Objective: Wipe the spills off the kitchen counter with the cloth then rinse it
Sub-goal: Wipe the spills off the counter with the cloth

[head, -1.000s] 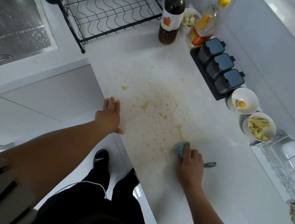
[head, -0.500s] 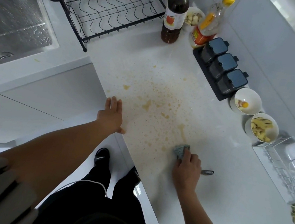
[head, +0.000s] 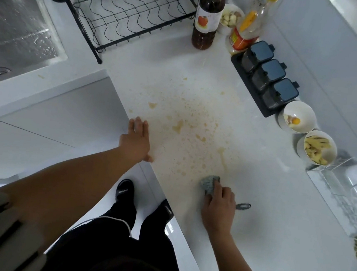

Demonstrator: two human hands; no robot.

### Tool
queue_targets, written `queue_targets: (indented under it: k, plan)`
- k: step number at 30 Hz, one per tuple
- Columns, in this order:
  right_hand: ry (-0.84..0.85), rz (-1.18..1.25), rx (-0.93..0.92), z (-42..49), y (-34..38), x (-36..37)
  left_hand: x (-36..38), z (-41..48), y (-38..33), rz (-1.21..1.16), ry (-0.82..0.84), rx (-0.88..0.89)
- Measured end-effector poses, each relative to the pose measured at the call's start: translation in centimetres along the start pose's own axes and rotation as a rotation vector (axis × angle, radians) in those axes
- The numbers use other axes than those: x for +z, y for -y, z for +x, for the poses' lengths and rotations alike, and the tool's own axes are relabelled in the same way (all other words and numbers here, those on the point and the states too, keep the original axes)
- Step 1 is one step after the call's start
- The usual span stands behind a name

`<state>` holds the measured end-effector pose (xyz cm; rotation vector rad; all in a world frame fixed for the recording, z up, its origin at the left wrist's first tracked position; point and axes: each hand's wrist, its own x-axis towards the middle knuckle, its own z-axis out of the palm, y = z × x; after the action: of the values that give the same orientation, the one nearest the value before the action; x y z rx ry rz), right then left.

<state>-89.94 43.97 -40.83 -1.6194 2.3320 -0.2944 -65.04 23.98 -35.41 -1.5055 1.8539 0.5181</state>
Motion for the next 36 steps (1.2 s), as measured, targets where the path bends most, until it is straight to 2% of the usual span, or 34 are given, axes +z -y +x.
queue_targets:
  k: [1, 4, 5, 8, 9, 11, 12, 13, 15, 16, 17, 19, 21, 27, 32, 36]
  plan:
    - [0.005, -0.020, -0.026, -0.4, 0.6, 0.2, 0.0, 0.0, 0.1, -0.007, 0.003, 0.002]
    - [0.145, -0.117, -0.500, -1.6, 1.1, 0.7, 0.0, 0.1, 0.1, -0.013, 0.002, 0.008]
    - [0.159, -0.108, -0.488, -1.5, 1.0, 0.5, 0.0, 0.1, 0.2, -0.013, 0.001, 0.009]
    - [0.055, -0.019, -0.064, -1.8, 1.8, 0.6, 0.3, 0.2, 0.3, -0.019, -0.002, 0.012]
    - [0.049, -0.042, -0.099, -2.3, 2.6, 0.9, 0.3, 0.2, 0.3, -0.026, -0.001, 0.013]
    - [0.131, -0.094, -0.426, -3.5, 3.5, 1.5, 0.3, 0.3, 0.3, -0.041, 0.005, 0.014]
    - [0.158, -0.092, -0.518, -3.7, 3.6, 1.5, 0.2, 0.4, 0.3, -0.045, 0.005, 0.016]
    - [0.173, -0.073, -0.489, -3.6, 3.6, 1.4, 0.2, 0.5, 0.3, -0.047, 0.006, 0.018]
    - [0.129, -0.004, -0.215, -3.6, 4.0, 1.4, 0.4, 0.4, 0.5, -0.049, 0.000, 0.017]
    - [0.109, 0.003, -0.140, -3.8, 4.6, 1.5, 0.5, 0.4, 0.5, -0.045, -0.005, 0.018]
    - [0.111, -0.014, -0.199, -4.2, 5.2, 1.6, 0.6, 0.3, 0.6, -0.041, -0.009, 0.020]
    - [0.184, -0.051, -0.473, -5.0, 5.9, 2.0, 0.5, 0.3, 0.5, -0.038, -0.012, 0.022]
    - [0.211, -0.021, -0.537, -4.8, 5.2, 1.8, 0.4, 0.2, 0.5, -0.034, -0.010, 0.022]
    - [0.094, 0.001, -0.359, 1.1, -1.9, -1.3, 0.4, -0.1, 0.5, -0.006, -0.026, 0.022]
    - [-0.065, 0.013, 0.099, 9.9, -9.7, -5.5, 0.5, 0.1, 0.2, 0.039, -0.059, 0.003]
    - [-0.140, 0.064, 0.403, 18.3, -11.8, -7.5, 0.5, 0.3, 0.0, 0.050, -0.049, -0.012]
